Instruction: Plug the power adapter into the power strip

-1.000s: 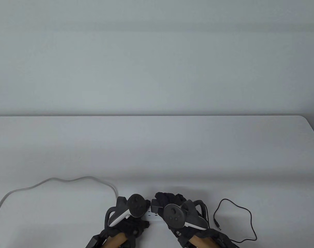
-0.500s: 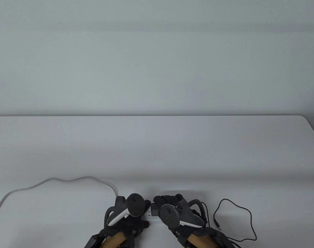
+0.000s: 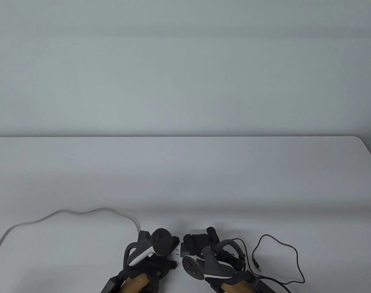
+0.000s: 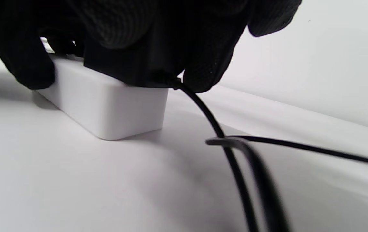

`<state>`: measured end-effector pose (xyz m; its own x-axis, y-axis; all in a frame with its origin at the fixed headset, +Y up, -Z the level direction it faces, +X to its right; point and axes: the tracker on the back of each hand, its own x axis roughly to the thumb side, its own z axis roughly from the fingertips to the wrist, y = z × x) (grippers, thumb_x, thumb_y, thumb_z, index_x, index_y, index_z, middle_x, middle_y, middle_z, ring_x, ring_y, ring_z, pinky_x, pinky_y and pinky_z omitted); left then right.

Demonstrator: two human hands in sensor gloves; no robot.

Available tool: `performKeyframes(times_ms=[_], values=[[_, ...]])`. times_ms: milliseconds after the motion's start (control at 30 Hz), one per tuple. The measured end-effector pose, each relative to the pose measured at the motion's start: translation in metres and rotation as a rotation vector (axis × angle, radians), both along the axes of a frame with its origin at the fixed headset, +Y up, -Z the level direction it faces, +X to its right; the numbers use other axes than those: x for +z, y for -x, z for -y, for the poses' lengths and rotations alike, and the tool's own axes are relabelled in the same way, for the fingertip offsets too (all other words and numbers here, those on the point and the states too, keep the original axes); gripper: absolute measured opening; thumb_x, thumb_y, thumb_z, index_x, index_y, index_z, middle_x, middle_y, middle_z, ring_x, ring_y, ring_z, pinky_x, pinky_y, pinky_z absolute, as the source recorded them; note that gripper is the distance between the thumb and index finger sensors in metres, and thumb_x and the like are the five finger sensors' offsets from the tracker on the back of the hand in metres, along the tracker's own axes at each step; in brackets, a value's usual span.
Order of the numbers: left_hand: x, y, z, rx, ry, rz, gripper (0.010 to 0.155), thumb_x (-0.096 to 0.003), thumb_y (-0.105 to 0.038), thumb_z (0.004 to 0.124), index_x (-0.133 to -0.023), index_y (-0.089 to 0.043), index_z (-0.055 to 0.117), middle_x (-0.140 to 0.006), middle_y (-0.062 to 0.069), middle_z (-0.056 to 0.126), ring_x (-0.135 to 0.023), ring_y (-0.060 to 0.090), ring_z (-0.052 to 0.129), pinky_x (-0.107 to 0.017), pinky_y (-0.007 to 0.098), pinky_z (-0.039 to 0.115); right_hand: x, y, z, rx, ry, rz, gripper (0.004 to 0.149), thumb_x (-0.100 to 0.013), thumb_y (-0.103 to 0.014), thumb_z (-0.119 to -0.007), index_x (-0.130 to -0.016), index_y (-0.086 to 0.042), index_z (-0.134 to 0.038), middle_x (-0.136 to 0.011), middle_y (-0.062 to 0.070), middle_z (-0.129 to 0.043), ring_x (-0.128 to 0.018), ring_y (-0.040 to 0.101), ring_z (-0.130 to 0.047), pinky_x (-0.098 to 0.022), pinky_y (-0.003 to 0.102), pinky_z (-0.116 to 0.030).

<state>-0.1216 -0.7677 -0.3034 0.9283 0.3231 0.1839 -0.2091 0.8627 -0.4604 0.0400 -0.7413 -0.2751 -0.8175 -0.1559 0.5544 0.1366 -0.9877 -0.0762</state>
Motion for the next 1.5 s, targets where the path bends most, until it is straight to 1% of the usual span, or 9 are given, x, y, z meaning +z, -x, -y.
performKeyframes(times_ms=[133,233,333,433,633,767,933,1067,1500], values=[[-0.001,0.003,0.0,-0.004,0.033,0.044,0.079,-0.0421,-0.043,0.089,-0.112,-0.034,0.053,-0.117,-0.001,0.056,-0.107,0.035,0.056,-0.078,0.061,0.05,-0.004,-0.003,-0.004,0.008,0.079,0.004,0.065,-0.05,-0.038,-0.068,-0.107,-0.01,-0.052,-0.101,0.013,-0.074,-0.094,0.031,-0.085,-0.071,0.063,-0.059],[-0.001,0.016,-0.011,0.027,0.058,0.082,0.082,-0.0429,-0.048,0.086,-0.114,-0.031,0.049,-0.121,0.002,0.049,-0.111,0.042,0.049,-0.078,0.065,0.045,-0.011,-0.021,-0.006,-0.192,0.205,0.016,0.078,-0.05,-0.052,-0.058,-0.112,-0.008,-0.038,-0.11,0.019,-0.059,-0.101,0.04,-0.072,-0.071,0.067,-0.054],[-0.001,0.042,-0.031,0.088,-0.033,0.005,0.082,-0.043,-0.051,0.084,-0.114,-0.03,0.049,-0.122,0.003,0.048,-0.112,0.043,0.048,-0.078,0.065,0.044,-0.02,-0.04,-0.011,-0.349,0.236,0.077,0.079,-0.051,-0.055,-0.052,-0.112,-0.007,-0.037,-0.111,0.02,-0.058,-0.101,0.041,-0.071,-0.071,0.067,-0.055],[-0.003,0.072,-0.043,0.139,-0.103,-0.097,0.083,-0.0433,-0.053,0.083,-0.115,-0.029,0.049,-0.123,0.004,0.048,-0.112,0.044,0.047,-0.078,0.066,0.042,-0.028,-0.055,-0.011,-0.356,0.214,0.122,0.078,-0.051,-0.054,-0.051,-0.112,-0.007,-0.038,-0.111,0.02,-0.058,-0.101,0.042,-0.071,-0.07,0.067,-0.055],[-0.01,0.119,-0.047,0.154,-0.144,-0.266,0.084,-0.0433,-0.054,0.082,-0.115,-0.028,0.048,-0.123,0.004,0.045,-0.113,0.045,0.043,-0.078,0.067,0.04,-0.039,-0.067,0.001,-0.324,0.24,0.166,0.077,-0.052,-0.054,-0.051,-0.112,-0.007,-0.039,-0.11,0.02,-0.059,-0.1,0.042,-0.071,-0.07,0.068,-0.055],[-0.01,0.135,-0.045,0.181,-0.145,-0.331,0.084,-0.0438,-0.055,0.081,-0.116,-0.028,0.047,-0.123,0.005,0.045,-0.113,0.046,0.043,-0.078,0.067,0.04,-0.039,-0.07,0.001,-0.309,0.228,0.164,0.077,-0.052,-0.054,-0.051,-0.112,-0.008,-0.039,-0.11,0.02,-0.059,-0.1,0.043,-0.071,-0.07,0.068,-0.055],[-0.009,0.141,-0.042,0.209,-0.194,-0.395,0.08,-0.0474,-0.06,0.069,-0.116,-0.028,0.043,-0.124,0.006,0.041,-0.114,0.047,0.039,-0.078,0.067,0.039,-0.039,-0.07,0.001,-0.312,0.222,0.161,0.076,-0.052,-0.054,-0.051,-0.112,-0.008,-0.039,-0.11,0.02,-0.059,-0.101,0.044,-0.07,-0.07,0.068,-0.054],[-0.008,0.139,-0.038,0.211,-0.215,-0.408,0.083,-0.047,-0.063,0.063,-0.117,-0.028,0.036,-0.125,0.008,0.032,-0.115,0.048,0.032,-0.078,0.067,0.037,-0.038,-0.071,0.001,-0.311,0.205,0.168,0.077,-0.052,-0.054,-0.05,-0.112,-0.008,-0.038,-0.111,0.02,-0.058,-0.101,0.045,-0.067,-0.07,0.069,-0.053],[-0.009,0.118,-0.023,0.078,-0.182,-0.344,0.085,-0.0459,-0.065,0.059,-0.117,-0.029,0.029,-0.125,0.006,0.021,-0.117,0.043,0.018,-0.078,0.067,0.025,-0.035,-0.074,0.004,-0.28,0.185,0.167,0.079,-0.052,-0.056,-0.048,-0.112,-0.008,-0.035,-0.113,0.022,-0.051,-0.104,0.048,-0.059,-0.069,0.069,-0.051]])
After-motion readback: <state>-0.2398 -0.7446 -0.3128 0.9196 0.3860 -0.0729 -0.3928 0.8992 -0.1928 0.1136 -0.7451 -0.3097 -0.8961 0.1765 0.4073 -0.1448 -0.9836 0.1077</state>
